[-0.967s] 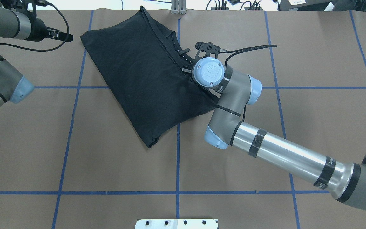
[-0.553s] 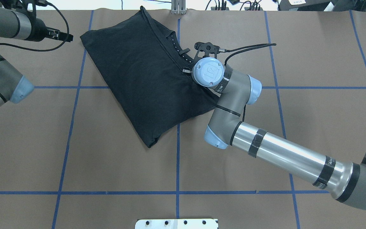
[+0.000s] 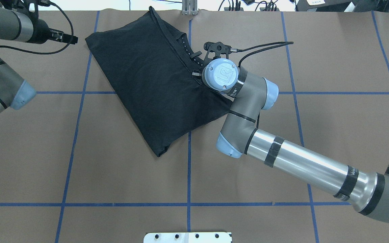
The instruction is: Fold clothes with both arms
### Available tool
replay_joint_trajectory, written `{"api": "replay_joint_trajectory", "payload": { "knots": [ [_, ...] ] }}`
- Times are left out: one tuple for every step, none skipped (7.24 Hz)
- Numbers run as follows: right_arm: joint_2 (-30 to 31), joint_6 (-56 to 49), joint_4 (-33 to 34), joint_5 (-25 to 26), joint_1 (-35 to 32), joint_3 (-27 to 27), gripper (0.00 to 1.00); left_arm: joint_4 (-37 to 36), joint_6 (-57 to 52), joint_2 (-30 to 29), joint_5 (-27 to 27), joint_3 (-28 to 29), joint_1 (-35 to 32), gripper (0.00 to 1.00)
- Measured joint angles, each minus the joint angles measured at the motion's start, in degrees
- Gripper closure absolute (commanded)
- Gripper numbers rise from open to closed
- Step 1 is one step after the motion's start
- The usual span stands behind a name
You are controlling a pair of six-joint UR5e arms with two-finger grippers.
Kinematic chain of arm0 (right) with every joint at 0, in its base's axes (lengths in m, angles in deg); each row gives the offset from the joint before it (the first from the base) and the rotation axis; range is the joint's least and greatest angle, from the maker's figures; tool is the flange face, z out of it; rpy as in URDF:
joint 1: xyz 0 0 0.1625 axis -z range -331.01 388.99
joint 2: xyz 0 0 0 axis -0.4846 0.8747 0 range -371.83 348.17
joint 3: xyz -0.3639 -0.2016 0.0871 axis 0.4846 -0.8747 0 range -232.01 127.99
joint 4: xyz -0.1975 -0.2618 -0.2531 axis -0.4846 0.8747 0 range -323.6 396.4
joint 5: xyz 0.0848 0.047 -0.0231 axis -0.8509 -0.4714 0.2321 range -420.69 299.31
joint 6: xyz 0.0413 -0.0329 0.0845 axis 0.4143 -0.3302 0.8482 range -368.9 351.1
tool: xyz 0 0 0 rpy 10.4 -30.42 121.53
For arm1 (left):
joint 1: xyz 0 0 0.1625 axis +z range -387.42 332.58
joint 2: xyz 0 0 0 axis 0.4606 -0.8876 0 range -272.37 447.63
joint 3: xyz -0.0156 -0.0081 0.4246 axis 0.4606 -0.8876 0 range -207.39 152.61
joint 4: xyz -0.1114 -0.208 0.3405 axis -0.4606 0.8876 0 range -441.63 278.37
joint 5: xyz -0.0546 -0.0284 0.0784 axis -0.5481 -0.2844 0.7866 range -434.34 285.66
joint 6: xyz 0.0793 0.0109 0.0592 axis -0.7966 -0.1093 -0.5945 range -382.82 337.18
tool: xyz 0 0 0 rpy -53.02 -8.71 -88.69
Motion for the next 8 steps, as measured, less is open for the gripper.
{"api": "replay_joint_trajectory", "payload": {
  "knots": [
    [2.40,0.18,0.26,-0.08,0.54,3.52,1.00,0.01,0.15,-0.02,-0.02,-0.03,0.02,0.00],
    [5.80,0.52,1.20,0.05,1.88,8.54,1.00,0.05,0.34,-0.03,-0.02,-0.05,0.12,0.00],
    [9.10,1.16,3.28,0.62,3.65,14.17,1.00,0.07,0.70,-0.03,-0.02,-0.09,0.30,0.00],
    [12.08,2.13,5.73,1.92,5.98,19.62,1.00,0.13,1.19,-0.06,-0.01,-0.11,0.64,0.00],
    [14.59,3.02,7.36,3.55,8.51,24.09,1.00,0.38,1.47,-0.09,0.04,-0.13,0.99,0.00],
    [17.03,3.93,8.28,4.97,10.95,28.13,1.00,0.75,1.69,-0.10,0.05,-0.17,1.29,0.00],
    [19.30,4.76,8.82,6.50,13.20,31.44,1.00,0.94,2.05,-0.11,0.06,-0.27,1.54,0.00],
    [21.08,5.41,9.07,7.81,14.93,33.59,1.00,1.01,2.45,-0.12,0.06,-0.45,1.67,0.00]
  ]
}}
